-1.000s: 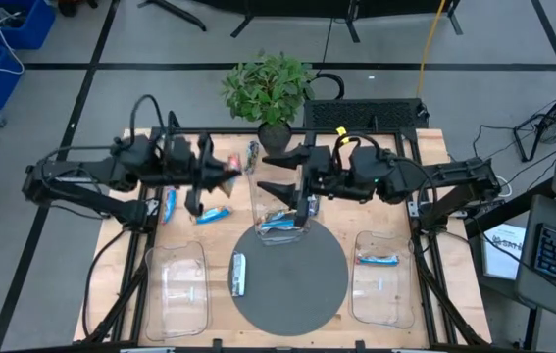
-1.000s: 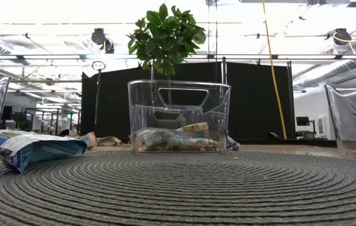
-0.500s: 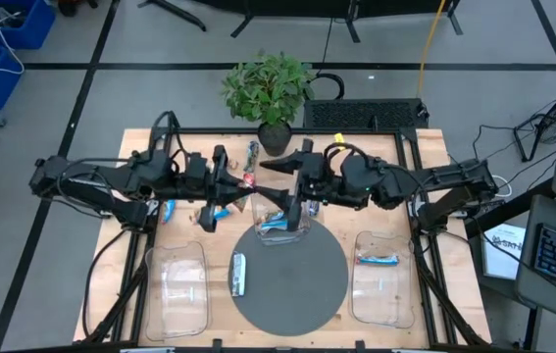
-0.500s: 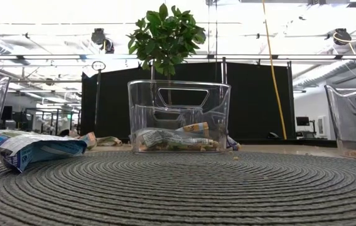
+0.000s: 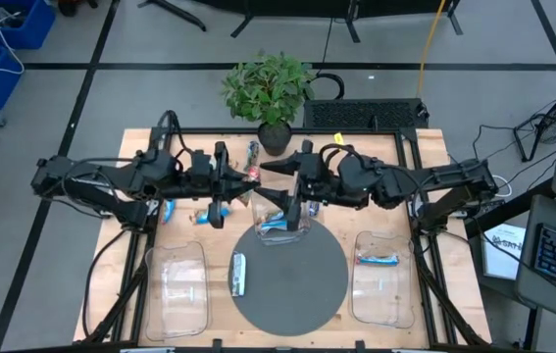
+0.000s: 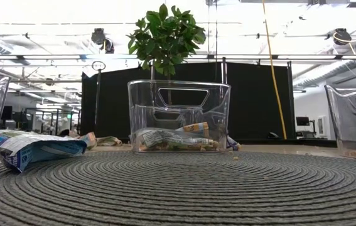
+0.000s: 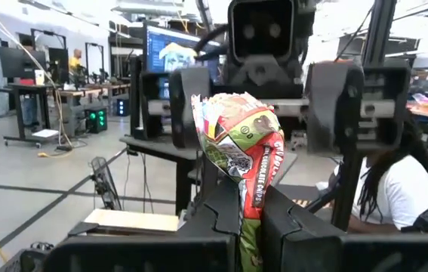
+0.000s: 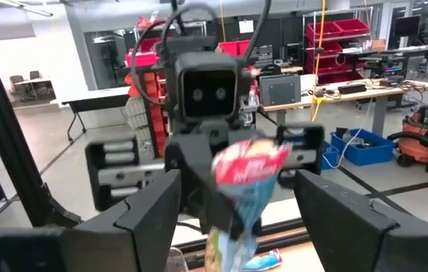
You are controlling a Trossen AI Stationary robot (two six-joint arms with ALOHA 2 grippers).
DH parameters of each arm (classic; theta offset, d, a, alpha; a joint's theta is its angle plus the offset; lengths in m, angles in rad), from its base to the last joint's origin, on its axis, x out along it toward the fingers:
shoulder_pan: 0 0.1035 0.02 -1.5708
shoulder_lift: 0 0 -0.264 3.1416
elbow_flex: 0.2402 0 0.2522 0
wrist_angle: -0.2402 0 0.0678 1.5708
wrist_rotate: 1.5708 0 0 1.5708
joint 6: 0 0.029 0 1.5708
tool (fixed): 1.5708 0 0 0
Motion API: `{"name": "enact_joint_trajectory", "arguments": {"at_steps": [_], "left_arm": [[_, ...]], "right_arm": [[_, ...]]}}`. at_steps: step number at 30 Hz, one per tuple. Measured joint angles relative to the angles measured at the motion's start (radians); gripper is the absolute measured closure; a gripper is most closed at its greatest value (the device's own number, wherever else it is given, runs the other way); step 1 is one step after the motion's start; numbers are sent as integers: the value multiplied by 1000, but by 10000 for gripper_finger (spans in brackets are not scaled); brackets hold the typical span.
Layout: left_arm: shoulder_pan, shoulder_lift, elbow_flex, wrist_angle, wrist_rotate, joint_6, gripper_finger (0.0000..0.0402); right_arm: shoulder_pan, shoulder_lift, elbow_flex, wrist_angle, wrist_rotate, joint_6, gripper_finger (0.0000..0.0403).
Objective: Pick and place Granola Bars by type
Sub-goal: Put the top red granola bar into the right transparent bin
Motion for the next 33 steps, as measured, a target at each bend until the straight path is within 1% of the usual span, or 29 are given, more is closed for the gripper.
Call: {"name": "enact_joint_trajectory", "arguments": {"at_steps": [4, 6, 8, 12, 16, 21, 29, 33], "left_arm": [[5, 19, 39, -63, 18, 5, 388], [5, 42, 57, -49, 27, 9, 388], [5, 46, 58, -72, 28, 10, 388], [5, 55, 69, -56, 28, 8, 388], [5, 53, 68, -64, 28, 3, 388], [5, 52, 68, -64, 28, 2, 388], [4, 52, 68, -64, 30, -4, 388], [4, 52, 68, -64, 30, -3, 388]], "right_arm": [[-2, 1, 0, 1, -1, -1, 151], [-4, 1, 0, -1, -1, -1, 151], [-4, 1, 0, -7, -2, -1, 151], [-4, 1, 0, -7, -2, -1, 152], [-4, 1, 0, -15, -2, -1, 166], [-4, 1, 0, -19, -2, -1, 211], [-4, 1, 0, -22, -4, -1, 314], [-4, 0, 0, -22, -6, -8, 351]]}}
